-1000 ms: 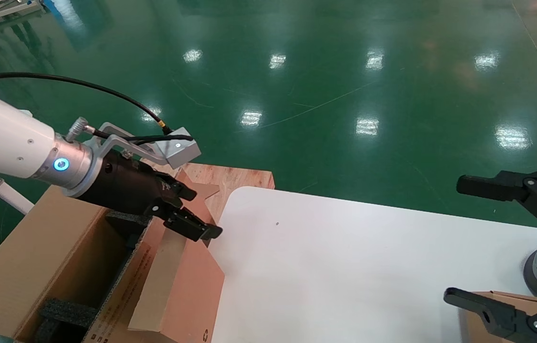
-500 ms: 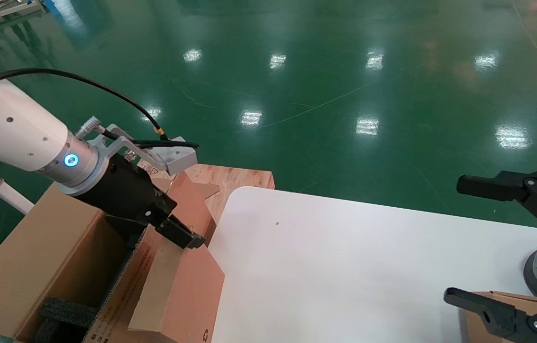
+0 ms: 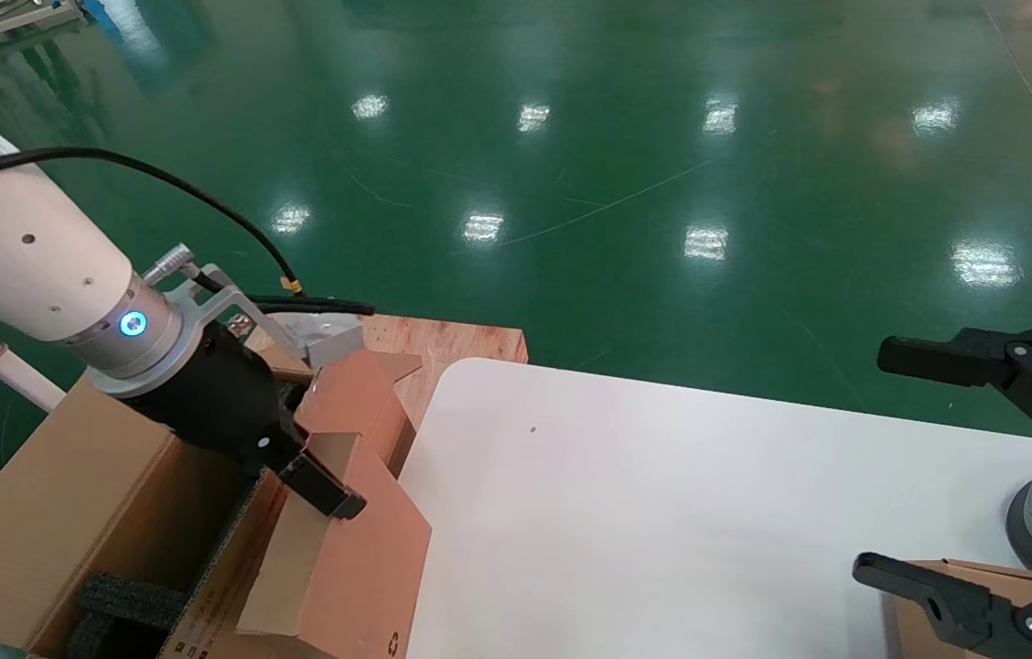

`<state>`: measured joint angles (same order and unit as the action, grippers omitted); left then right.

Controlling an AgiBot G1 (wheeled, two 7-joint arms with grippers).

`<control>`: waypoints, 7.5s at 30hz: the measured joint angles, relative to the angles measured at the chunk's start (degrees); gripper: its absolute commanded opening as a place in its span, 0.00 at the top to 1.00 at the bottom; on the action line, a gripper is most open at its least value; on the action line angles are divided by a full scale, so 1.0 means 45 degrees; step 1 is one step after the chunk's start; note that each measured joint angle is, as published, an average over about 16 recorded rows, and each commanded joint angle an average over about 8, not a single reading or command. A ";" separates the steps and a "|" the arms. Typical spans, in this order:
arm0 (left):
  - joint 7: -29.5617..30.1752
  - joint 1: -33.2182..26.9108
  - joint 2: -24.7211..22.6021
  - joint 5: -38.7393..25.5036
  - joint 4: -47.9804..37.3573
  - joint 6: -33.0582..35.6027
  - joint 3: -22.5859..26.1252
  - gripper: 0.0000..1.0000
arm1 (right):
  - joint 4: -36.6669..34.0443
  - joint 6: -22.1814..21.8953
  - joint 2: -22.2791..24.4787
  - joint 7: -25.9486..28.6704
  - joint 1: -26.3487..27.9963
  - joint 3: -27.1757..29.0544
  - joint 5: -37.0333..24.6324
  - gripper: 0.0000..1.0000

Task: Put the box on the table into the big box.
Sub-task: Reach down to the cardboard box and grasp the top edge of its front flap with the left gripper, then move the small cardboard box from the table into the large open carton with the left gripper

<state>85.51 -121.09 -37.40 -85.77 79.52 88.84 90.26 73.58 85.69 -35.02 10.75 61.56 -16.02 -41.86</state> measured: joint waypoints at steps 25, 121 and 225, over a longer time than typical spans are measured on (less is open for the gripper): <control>0.0219 -0.0883 -0.0793 0.2106 -0.1187 0.0354 0.2327 0.76 | 0.0000 0.0000 0.0000 0.0000 0.0000 0.0000 0.0000 0.47; -0.2821 -0.4338 0.1577 -0.0841 -0.2385 -0.2743 -0.2798 1.00 | -0.0003 -0.0004 0.0002 -0.0001 -0.0004 0.0002 0.0001 0.00; -0.5335 -0.4453 0.0411 0.3671 -1.0249 0.0401 0.7949 1.00 | -0.0003 -0.0004 0.0002 -0.0001 -0.0004 0.0002 0.0001 0.00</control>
<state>61.51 -141.13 -35.55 -69.25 33.40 90.64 126.03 73.56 85.68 -35.01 10.75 61.55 -16.01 -41.85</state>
